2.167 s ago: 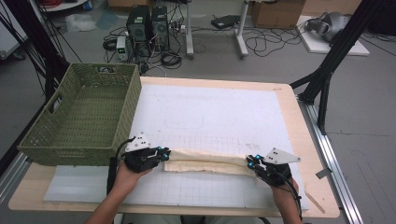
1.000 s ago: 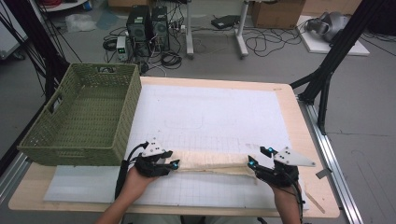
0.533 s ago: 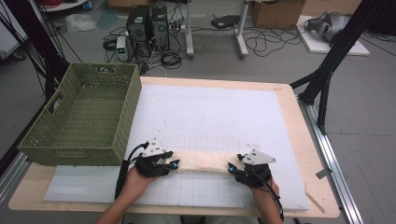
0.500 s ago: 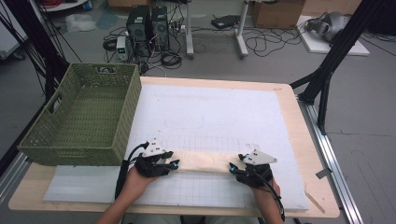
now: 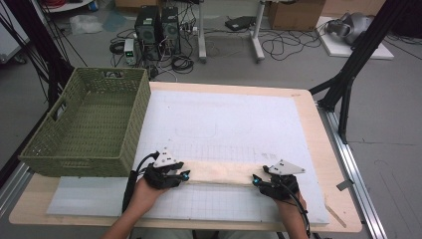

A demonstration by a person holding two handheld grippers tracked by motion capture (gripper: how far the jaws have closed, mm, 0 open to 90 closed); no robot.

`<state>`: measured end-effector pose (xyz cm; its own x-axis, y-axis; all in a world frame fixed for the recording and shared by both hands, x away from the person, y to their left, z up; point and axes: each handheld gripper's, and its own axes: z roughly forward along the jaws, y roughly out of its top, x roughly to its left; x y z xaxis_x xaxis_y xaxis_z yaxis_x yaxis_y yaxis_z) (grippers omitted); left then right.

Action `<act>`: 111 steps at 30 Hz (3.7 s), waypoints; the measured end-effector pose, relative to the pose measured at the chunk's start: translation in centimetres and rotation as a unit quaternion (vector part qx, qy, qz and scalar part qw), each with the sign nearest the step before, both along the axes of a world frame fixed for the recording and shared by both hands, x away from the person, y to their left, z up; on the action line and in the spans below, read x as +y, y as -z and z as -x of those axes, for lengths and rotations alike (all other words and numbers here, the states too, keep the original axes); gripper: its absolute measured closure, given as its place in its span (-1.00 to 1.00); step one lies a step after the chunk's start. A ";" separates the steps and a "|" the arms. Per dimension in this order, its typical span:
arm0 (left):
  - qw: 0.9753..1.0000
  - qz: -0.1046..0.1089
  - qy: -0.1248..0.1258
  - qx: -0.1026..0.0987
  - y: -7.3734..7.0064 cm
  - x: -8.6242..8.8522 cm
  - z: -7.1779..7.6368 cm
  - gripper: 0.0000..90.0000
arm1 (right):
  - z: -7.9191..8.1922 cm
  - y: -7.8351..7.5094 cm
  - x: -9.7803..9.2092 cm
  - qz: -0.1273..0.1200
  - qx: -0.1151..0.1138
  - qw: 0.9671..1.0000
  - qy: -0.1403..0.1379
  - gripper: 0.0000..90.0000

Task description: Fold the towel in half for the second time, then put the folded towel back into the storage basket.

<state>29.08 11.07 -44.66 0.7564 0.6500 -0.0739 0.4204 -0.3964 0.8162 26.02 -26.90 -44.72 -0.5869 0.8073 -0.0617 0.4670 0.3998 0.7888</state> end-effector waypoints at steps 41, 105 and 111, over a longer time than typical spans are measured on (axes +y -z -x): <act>0.999 0.038 0.011 0.004 -0.3 1.5 -0.1 0.25 | 1.9 -1.1 -2.9 -0.028 0.020 0.998 -0.057 0.30; 0.984 0.152 -0.061 -0.065 -2.6 4.6 -0.4 -0.59 | 2.1 -2.6 -6.1 -0.049 -0.044 0.995 0.069 -0.74; 0.985 0.150 -0.057 -0.060 -2.6 4.5 -0.2 -0.59 | 2.0 -2.6 -6.0 -0.046 -0.046 0.996 0.068 -0.73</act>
